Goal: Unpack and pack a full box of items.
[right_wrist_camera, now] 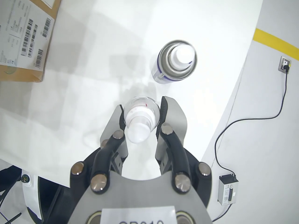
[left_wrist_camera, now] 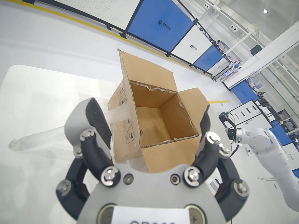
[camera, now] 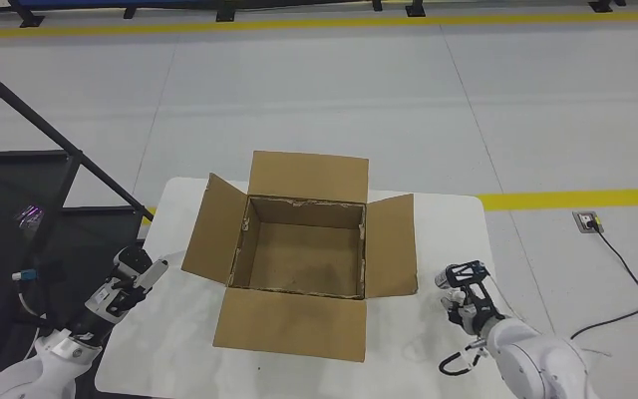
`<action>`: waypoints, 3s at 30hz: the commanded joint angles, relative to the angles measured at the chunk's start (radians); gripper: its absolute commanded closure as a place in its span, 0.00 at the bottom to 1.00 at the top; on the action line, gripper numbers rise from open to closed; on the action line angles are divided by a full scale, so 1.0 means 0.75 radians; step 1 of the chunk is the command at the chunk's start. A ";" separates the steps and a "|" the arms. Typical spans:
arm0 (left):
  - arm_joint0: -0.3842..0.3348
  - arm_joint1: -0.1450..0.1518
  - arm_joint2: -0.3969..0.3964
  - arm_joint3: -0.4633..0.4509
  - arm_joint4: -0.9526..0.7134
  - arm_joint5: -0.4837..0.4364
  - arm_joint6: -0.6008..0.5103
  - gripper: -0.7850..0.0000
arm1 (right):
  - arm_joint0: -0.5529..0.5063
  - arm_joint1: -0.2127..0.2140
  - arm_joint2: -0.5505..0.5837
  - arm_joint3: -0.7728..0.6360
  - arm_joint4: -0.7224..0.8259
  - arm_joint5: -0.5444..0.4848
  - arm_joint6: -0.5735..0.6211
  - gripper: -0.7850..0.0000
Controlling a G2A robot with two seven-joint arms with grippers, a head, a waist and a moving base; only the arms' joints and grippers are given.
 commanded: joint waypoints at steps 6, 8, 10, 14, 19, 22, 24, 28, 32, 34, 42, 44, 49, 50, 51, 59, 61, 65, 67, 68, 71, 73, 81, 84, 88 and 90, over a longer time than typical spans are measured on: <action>0.000 0.000 0.000 0.000 0.000 0.000 0.000 0.00 | -0.057 0.006 0.114 -0.262 0.054 0.075 0.058 1.00; 0.000 0.000 0.000 0.000 0.000 0.000 0.000 0.00 | -0.041 0.006 0.138 -0.317 0.090 0.099 0.075 1.00; 0.006 0.000 0.002 -0.003 0.002 0.007 0.013 0.00 | -0.014 0.005 0.150 -0.366 0.125 0.129 0.085 1.00; 0.019 0.001 -0.012 0.010 0.015 0.009 0.041 0.00 | 0.057 0.001 0.130 -0.447 0.153 0.223 0.086 1.00; 0.038 0.003 -0.032 0.030 0.014 0.008 0.063 0.00 | 0.186 -0.005 -0.010 -0.488 0.047 0.332 0.081 1.00; 0.054 0.003 -0.045 0.041 0.006 0.006 0.077 0.00 | 0.292 -0.013 -0.137 -0.470 0.006 0.355 0.097 1.00; 0.067 0.003 -0.054 0.044 0.002 0.009 0.087 0.00 | 0.374 -0.020 -0.231 -0.436 -0.011 0.362 0.114 1.00; 0.085 0.003 -0.063 0.039 0.000 0.008 0.094 0.00 | 0.555 -0.045 -0.442 -0.328 -0.031 0.383 0.151 1.00; 0.085 0.003 -0.063 0.039 0.000 0.008 0.094 0.00 | 0.749 -0.085 -0.667 -0.159 -0.047 0.420 0.178 1.00; 0.085 0.003 -0.063 0.039 0.000 0.008 0.094 0.00 | 0.843 -0.112 -0.783 -0.048 -0.057 0.451 0.182 1.00; 0.085 0.003 -0.063 0.039 0.000 0.008 0.094 0.00 | 1.138 -0.265 -1.188 0.440 0.008 0.582 0.133 1.00; 0.085 0.003 -0.063 0.039 0.000 0.008 0.094 0.00 | 1.188 -0.311 -1.265 0.563 0.040 0.609 0.106 1.00; 0.085 0.003 -0.063 0.039 0.000 0.008 0.094 0.00 | 1.288 -0.433 -1.412 0.839 0.135 0.645 0.027 1.00; 0.085 0.003 -0.063 0.039 0.000 0.008 0.094 0.00 | 1.305 -0.458 -1.436 0.890 0.151 0.649 0.010 1.00; 0.085 0.003 -0.063 0.039 0.000 0.008 0.094 0.00 | 1.321 -0.483 -1.457 0.942 0.160 0.659 -0.009 1.00; 0.085 0.003 -0.063 0.039 0.000 0.008 0.094 0.00 | 1.406 -0.663 -1.557 1.319 0.241 0.671 -0.117 1.00; 0.085 0.003 -0.063 0.039 0.000 0.008 0.094 0.00 | 1.419 -0.700 -1.568 1.402 0.257 0.664 -0.138 1.00; 0.085 0.003 -0.063 0.039 0.000 0.008 0.094 0.00 | 1.441 -0.763 -1.571 1.534 0.285 0.648 -0.174 1.00; 0.085 0.003 -0.063 0.039 0.000 0.008 0.094 0.00 | 1.450 -0.787 -1.568 1.585 0.293 0.635 -0.189 0.67; 0.085 0.003 -0.063 0.039 0.000 0.008 0.094 0.00 | 1.453 -0.794 -1.567 1.598 0.295 0.631 -0.193 0.51; 0.085 0.003 -0.063 0.039 0.000 0.008 0.094 0.00 | 1.462 -0.819 -1.558 1.641 0.297 0.615 -0.202 0.21; 0.085 0.003 -0.063 0.039 0.000 0.008 0.094 0.00 | 1.467 -0.832 -1.545 1.661 0.298 0.607 -0.209 0.08; 0.085 0.003 -0.063 0.039 0.000 0.008 0.094 0.00 | 1.456 -0.843 -1.504 1.650 0.244 0.598 -0.212 0.00; 0.085 0.003 -0.063 0.039 0.000 0.008 0.094 0.00 | 1.441 -0.829 -1.477 1.590 0.215 0.586 -0.199 0.00; 0.085 0.003 -0.063 0.039 0.000 0.008 0.094 0.00 | 1.397 -0.783 -1.418 1.439 0.154 0.567 -0.151 0.00; 0.085 0.003 -0.063 0.039 0.000 0.008 0.094 0.00 | 1.344 -0.738 -1.373 1.293 0.070 0.575 -0.099 0.00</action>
